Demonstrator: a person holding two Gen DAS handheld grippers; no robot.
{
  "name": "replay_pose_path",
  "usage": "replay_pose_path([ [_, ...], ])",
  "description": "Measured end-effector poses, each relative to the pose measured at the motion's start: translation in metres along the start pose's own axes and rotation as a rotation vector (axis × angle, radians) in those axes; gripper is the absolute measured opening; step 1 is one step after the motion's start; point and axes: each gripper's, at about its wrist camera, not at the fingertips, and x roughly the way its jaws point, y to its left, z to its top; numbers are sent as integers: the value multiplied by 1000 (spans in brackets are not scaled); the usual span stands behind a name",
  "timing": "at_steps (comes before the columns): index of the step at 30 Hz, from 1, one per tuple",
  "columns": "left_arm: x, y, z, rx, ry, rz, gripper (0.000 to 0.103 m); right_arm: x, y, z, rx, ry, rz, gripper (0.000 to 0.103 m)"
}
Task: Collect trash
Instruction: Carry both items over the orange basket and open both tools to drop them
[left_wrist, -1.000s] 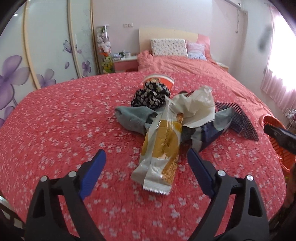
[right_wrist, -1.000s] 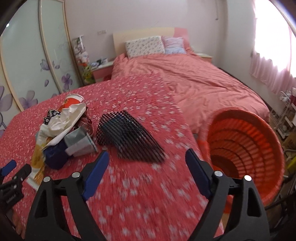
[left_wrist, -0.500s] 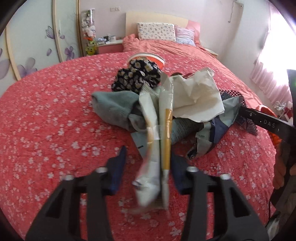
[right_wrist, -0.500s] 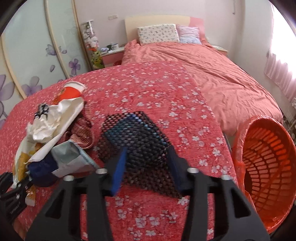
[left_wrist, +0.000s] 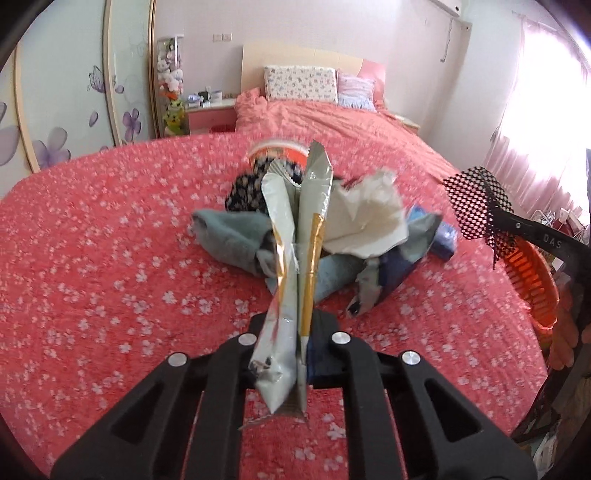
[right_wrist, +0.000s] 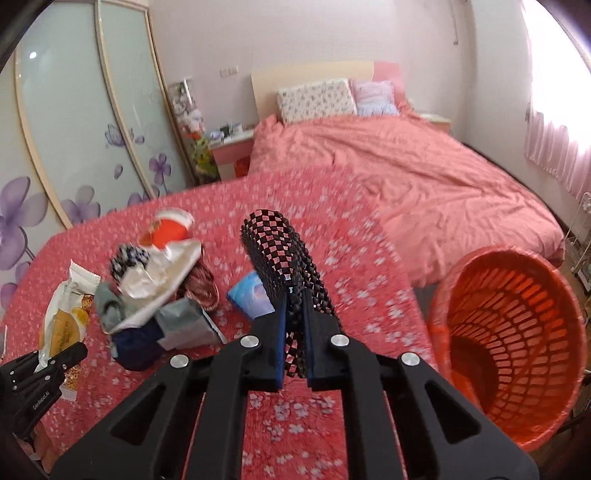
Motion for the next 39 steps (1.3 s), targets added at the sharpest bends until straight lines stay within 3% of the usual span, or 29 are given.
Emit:
replay_pose_path([
  [8,-39,-36,24,36,-74,-47,10,-54,-23,3,36,-123,-49,8],
  [16,-47,-117,41,119,-98,-158,10,-87,-56,-10,72,-191,-161,8],
  [30,-7,-271,42,279,-53,-380,10,-98,-134,-31,204,-265,-296,8],
  [39,34,-333,40,344,2,-457,10,-89,-170,-37,274,-277,-298,8],
])
